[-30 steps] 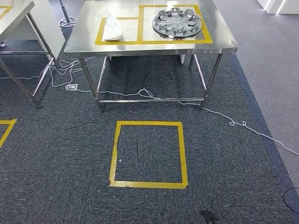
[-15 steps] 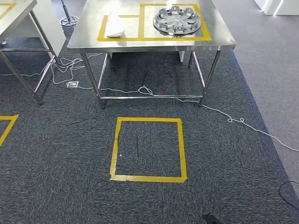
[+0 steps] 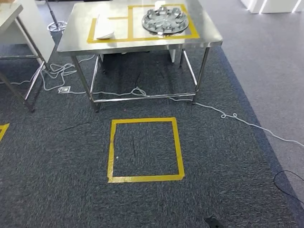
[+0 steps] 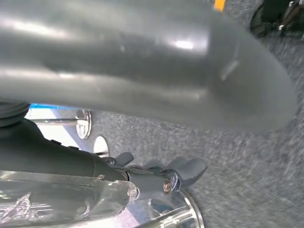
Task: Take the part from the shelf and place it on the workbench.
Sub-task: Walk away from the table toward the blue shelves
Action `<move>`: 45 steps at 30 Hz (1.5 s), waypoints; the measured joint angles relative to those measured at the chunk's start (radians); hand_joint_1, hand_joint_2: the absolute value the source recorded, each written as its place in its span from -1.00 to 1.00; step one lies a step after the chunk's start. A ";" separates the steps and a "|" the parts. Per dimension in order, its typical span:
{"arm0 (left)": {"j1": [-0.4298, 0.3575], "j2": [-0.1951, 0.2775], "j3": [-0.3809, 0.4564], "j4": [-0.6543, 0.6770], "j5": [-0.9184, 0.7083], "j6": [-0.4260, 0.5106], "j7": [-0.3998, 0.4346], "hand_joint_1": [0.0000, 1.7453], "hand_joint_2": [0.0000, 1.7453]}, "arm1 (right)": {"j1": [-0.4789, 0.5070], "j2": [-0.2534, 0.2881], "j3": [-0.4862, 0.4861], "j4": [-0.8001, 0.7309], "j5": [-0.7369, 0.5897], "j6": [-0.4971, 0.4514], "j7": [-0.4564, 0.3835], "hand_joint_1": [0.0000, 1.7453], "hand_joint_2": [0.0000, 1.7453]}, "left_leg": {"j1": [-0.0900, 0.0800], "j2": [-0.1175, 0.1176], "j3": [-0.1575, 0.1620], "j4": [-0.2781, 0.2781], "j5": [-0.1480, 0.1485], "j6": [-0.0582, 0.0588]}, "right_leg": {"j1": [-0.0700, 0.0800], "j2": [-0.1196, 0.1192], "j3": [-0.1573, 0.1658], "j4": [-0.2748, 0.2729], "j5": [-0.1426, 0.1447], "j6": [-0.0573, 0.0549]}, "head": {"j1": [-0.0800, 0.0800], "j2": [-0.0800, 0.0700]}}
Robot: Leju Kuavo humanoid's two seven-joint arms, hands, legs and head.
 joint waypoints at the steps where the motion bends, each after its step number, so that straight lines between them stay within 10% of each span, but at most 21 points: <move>1: -0.001 0.000 0.000 0.000 0.000 -0.001 0.000 -1.00 -1.00 | 0.003 0.000 0.000 0.000 0.000 0.000 0.001 -1.00 -1.00 | 0.001 0.004 -0.001 0.002 -0.002 -0.006 | -0.001 0.010 -0.007 0.003 0.007 -0.005 | -0.002 0.000; 3: -0.001 0.000 0.000 0.000 0.000 -0.002 0.000 -1.00 -1.00 | 0.008 0.000 -0.002 0.000 0.001 0.000 0.003 -1.00 -1.00 | 0.005 -0.025 -0.028 0.062 -0.050 -0.021 | -0.005 0.029 -0.017 0.002 0.022 -0.014 | -0.004 0.000; 6: 0.004 0.000 0.000 0.000 0.000 -0.002 0.000 -1.00 -1.00 | 0.006 -0.001 -0.004 0.000 0.002 0.001 0.003 -1.00 -1.00 | 0.009 -0.070 -0.133 0.296 -0.176 -0.033 | -0.006 0.062 -0.041 0.006 0.041 -0.021 | -0.011 0.000; 8: 0.007 0.000 0.000 0.000 0.000 -0.002 0.000 -1.00 -1.00 | 0.010 -0.001 -0.004 0.000 0.002 0.001 0.002 -1.00 -1.00 | 0.009 -0.074 -0.161 0.362 -0.188 -0.031 | -0.006 0.086 -0.053 0.011 0.047 -0.021 | -0.011 0.000; 12: 0.006 0.002 0.000 0.000 0.000 -0.002 0.000 -1.00 -1.00 | 0.009 0.001 -0.006 0.000 0.002 0.000 0.002 -1.00 -1.00 | 0.007 -0.130 -0.021 0.097 -0.056 -0.009 | -0.005 0.135 -0.060 0.016 0.053 -0.013 | -0.012 0.000; 16: 0.001 0.002 0.000 0.000 0.000 -0.002 0.000 -1.00 -1.00 | 0.011 0.001 -0.008 0.000 0.001 0.000 0.000 -1.00 -1.00 | 0.007 -0.144 0.021 0.010 -0.040 0.010 | -0.004 0.169 -0.083 0.030 0.051 0.003 | -0.013 0.000; 18: 0.000 0.001 0.000 0.000 0.000 -0.002 0.000 -1.00 -1.00 | 0.014 0.001 -0.011 0.000 0.002 0.000 0.000 -1.00 -1.00 | 0.010 -0.124 0.020 0.007 -0.037 0.019 | -0.003 0.138 -0.109 0.076 0.019 0.013 | -0.007 0.000; 21: 0.003 0.001 0.000 0.000 0.000 -0.002 0.000 -1.00 -1.00 | 0.009 0.000 -0.014 0.000 0.001 -0.001 0.000 -1.00 -1.00 | 0.012 -0.088 0.018 0.007 -0.037 0.027 | -0.006 0.077 -0.218 0.302 -0.097 0.028 | 0.004 0.000; 23: 0.005 0.002 0.000 0.000 0.000 -0.002 0.000 -1.00 -1.00 | 0.011 0.000 -0.015 0.000 0.001 -0.001 0.000 -1.00 -1.00 | 0.012 -0.065 0.019 0.008 -0.039 0.026 | -0.009 0.069 -0.264 0.394 -0.120 0.034 | 0.005 0.000; 28: 0.004 0.001 0.000 0.000 0.000 -0.002 0.000 -1.00 -1.00 | 0.009 0.001 -0.018 0.000 0.002 -0.001 0.000 -1.00 -1.00 | 0.007 -0.021 0.033 0.011 -0.051 0.009 | -0.009 0.001 -0.104 0.081 0.034 0.028 | 0.006 0.000; 33: 0.002 0.002 0.000 0.000 0.000 -0.002 0.000 -1.00 -1.00 | 0.010 0.002 -0.019 0.000 0.002 -0.002 0.000 -1.00 -1.00 | 0.005 -0.008 0.026 0.040 -0.082 -0.012 | -0.012 0.028 -0.091 0.041 0.052 0.000 | -0.001 0.000; 38: 0.007 0.002 0.002 0.000 0.000 -0.004 0.000 -1.00 -1.00 | 0.007 0.003 -0.020 0.000 0.003 -0.001 -0.001 -1.00 -1.00 | 0.012 -0.074 -0.140 0.373 -0.227 -0.025 | -0.018 0.086 -0.100 0.037 0.061 -0.012 | -0.002 0.000; 40: 0.008 0.003 0.002 0.000 0.000 -0.005 0.000 -1.00 -1.00 | 0.010 0.003 -0.020 0.000 0.003 -0.001 -0.001 -1.00 -1.00 | 0.014 -0.078 -0.129 0.330 -0.173 -0.024 | -0.020 0.113 -0.099 0.037 0.062 -0.010 | -0.001 0.000; 43: 0.007 0.002 0.003 0.000 0.000 -0.005 0.000 -1.00 -1.00 | 0.008 0.003 -0.021 0.000 0.003 -0.001 -0.001 -1.00 -1.00 | 0.024 -0.136 -0.030 0.103 -0.060 -0.024 | -0.022 0.152 -0.101 0.042 0.062 0.004 | -0.004 0.000; 45: 0.006 0.003 0.003 0.000 0.000 -0.005 0.000 -1.00 -1.00 | 0.009 0.003 -0.021 0.000 0.003 -0.001 -0.001 -1.00 -1.00 | 0.027 -0.163 -0.004 0.037 -0.044 -0.019 | -0.023 0.174 -0.109 0.043 0.063 0.016 | -0.007 0.000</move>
